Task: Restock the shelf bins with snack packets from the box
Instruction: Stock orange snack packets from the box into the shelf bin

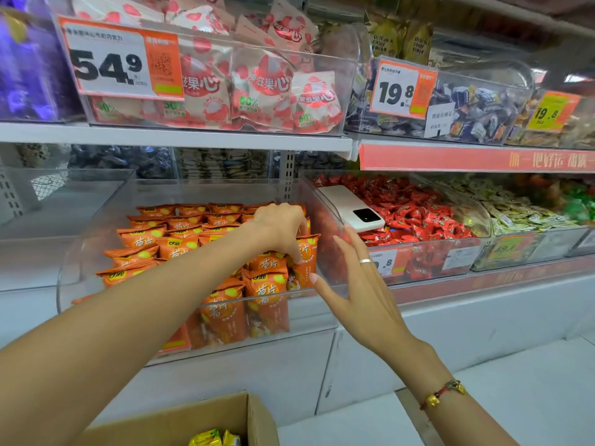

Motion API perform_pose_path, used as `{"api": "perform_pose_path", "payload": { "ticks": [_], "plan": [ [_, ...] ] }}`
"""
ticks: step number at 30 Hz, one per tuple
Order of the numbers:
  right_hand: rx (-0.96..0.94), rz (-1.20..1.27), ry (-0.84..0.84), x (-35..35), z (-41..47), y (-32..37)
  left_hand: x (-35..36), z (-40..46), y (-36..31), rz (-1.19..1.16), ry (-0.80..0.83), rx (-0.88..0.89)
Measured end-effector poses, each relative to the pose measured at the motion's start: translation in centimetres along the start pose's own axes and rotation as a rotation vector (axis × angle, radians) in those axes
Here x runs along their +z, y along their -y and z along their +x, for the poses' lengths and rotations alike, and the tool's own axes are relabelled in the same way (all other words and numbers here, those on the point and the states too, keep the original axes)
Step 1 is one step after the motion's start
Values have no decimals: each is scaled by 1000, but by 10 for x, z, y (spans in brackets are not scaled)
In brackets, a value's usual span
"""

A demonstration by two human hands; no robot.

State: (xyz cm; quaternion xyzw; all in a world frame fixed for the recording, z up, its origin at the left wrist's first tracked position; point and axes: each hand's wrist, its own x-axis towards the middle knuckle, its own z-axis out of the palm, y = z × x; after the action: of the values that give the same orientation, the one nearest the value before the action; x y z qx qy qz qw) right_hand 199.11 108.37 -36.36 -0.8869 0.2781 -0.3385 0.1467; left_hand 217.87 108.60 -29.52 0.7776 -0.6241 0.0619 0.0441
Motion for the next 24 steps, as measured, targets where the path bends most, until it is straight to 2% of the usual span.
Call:
{"api": "perform_pose_path", "payload": {
  "ticks": [3,9,12,16,18,20,22,24],
  "plan": [
    [-6,-8,-8,0,0,0,1,-2,-1,12,-79,-11],
    [16,-33,19,0,0,1,9,-3,-3,-16,-10,-61],
    [11,-124,-54,-5,0,2,1,-12,-1,-69,4,-45],
    [-127,-148,-235,-15,-3,12,-18,-58,2,-147,-189,-35],
    [-196,-125,-244,-20,-7,23,-21,-97,4,-193,-353,-24],
    [-226,-61,-161,-23,-12,35,-17,-144,7,-201,-540,-5],
    [-218,-27,1,-21,-19,48,-6,-191,13,-229,-674,-13],
    [-214,-45,250,-12,-24,60,8,-231,21,-263,-677,-60]
  ]
}}
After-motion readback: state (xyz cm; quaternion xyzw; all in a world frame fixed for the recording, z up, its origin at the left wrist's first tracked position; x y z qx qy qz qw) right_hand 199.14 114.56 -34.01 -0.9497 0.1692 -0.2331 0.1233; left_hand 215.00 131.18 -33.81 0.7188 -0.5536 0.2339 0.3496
